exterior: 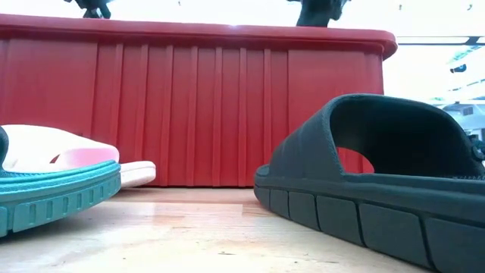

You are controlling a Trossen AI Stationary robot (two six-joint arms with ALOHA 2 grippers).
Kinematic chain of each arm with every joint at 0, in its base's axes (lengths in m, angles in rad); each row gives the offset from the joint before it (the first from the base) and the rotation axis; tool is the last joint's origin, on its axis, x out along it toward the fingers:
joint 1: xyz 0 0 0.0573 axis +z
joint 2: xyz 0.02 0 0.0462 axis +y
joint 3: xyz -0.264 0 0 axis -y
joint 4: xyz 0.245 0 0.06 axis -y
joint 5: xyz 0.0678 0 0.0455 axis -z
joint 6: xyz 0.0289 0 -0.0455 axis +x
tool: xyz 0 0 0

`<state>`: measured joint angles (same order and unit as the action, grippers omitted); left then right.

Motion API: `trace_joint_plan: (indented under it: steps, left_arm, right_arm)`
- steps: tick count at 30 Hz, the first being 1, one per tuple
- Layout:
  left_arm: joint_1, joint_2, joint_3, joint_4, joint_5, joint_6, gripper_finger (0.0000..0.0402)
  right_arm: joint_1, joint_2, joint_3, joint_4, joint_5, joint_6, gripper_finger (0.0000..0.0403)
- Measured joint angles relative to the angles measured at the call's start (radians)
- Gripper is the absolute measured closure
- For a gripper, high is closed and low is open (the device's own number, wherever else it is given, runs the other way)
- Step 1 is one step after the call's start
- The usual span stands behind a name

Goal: Pick and place slides into bin
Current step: Put the green slide into the red bin

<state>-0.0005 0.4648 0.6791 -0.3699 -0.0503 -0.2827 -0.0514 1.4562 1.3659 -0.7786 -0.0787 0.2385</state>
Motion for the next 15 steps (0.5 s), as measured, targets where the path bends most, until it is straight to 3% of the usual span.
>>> trace_joint_plan:
  steps: [4, 8, 12, 15]
  left_arm:
    - [-0.004, 0.0, 0.0, 0.076, 0.02, -0.054, 0.0349]
    - [-0.025, 0.008, 0.0, 0.129, 0.181, -0.1, 0.0349]
    - [-0.084, 0.057, 0.0, 0.198, 0.294, -0.246, 0.0349]
    - [-0.155, 0.12, 0.0, 0.247, 0.316, -0.258, 0.0349]
  right_arm:
    - [0.012, -0.141, 0.0, 0.082, -0.006, 0.037, 0.0322]
    - [0.057, -0.243, 0.003, 0.175, 0.001, 0.045, 0.0322]
    - [0.124, -0.287, 0.002, 0.213, -0.005, 0.022, 0.0323]
    - [0.173, -0.293, 0.002, 0.212, 0.014, -0.03, 0.0323]
